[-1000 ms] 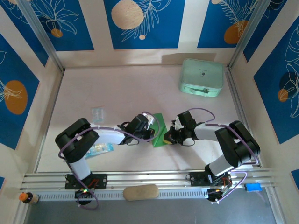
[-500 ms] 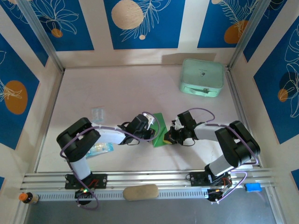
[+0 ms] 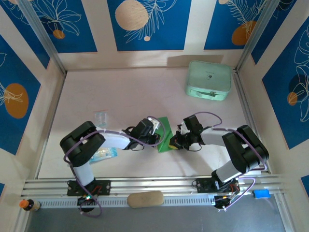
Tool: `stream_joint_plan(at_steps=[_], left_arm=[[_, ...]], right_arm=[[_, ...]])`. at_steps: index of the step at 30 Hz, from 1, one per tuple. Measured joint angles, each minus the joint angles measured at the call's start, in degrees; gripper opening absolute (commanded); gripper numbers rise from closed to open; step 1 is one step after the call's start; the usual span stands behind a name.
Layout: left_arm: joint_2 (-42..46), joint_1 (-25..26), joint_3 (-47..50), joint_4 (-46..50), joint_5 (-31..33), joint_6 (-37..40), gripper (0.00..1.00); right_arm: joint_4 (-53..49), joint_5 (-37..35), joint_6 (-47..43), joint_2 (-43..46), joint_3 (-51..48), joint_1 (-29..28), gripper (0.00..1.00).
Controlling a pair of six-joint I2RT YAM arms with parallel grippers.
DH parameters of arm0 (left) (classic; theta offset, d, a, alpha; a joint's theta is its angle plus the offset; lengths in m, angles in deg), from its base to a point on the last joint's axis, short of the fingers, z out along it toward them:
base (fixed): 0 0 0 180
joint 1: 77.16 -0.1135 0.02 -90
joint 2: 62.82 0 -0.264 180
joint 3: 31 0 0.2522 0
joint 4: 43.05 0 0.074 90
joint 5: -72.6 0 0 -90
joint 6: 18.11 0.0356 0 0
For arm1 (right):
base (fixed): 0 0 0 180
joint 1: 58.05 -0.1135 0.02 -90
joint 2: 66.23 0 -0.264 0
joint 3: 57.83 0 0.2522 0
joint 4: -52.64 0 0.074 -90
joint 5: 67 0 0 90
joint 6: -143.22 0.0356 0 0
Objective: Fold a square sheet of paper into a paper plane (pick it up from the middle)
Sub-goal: Fold the triangle a second time at the center of the table.
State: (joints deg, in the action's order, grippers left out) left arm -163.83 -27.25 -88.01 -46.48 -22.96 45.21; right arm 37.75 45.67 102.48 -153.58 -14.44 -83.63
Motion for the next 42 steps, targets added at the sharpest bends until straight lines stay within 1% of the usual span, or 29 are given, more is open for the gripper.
stream_joint_plan(at_steps=[8, 12, 15, 19, 29, 37, 42], left_arm=[[-0.1, 0.0, 0.0, -0.3, -0.2, -0.7, 0.02], [-0.2, 0.0, 0.0, -0.6, -0.4, -1.6, 0.01], [-0.3, 0.0, 0.1, -0.8, -0.4, -2.0, 0.01], [-0.4, 0.0, 0.1, -1.1, -0.4, -2.4, 0.01], [-0.5, -0.1, 0.1, -1.3, -0.7, -2.9, 0.01], [-0.5, -0.1, 0.1, -1.3, -0.7, -2.9, 0.01], [-0.5, -0.2, 0.1, -1.3, -0.9, -2.9, 0.01]], right_arm=[[0.0, -0.1, -0.2, 0.2, 0.0, 0.2, 0.0], [-0.1, -0.4, -0.2, 2.2, -0.1, 0.7, 0.0], [0.9, 0.3, -0.2, 4.2, -0.1, 0.7, 0.0], [2.8, 1.9, -0.2, 4.2, 0.7, 0.4, 0.0], [7.1, 3.5, 0.6, -1.4, 3.8, -1.1, 0.0], [8.5, 4.4, 0.7, -5.6, 5.3, -1.3, 0.0], [8.2, 3.6, 0.4, -7.8, 5.3, -1.3, 0.0]])
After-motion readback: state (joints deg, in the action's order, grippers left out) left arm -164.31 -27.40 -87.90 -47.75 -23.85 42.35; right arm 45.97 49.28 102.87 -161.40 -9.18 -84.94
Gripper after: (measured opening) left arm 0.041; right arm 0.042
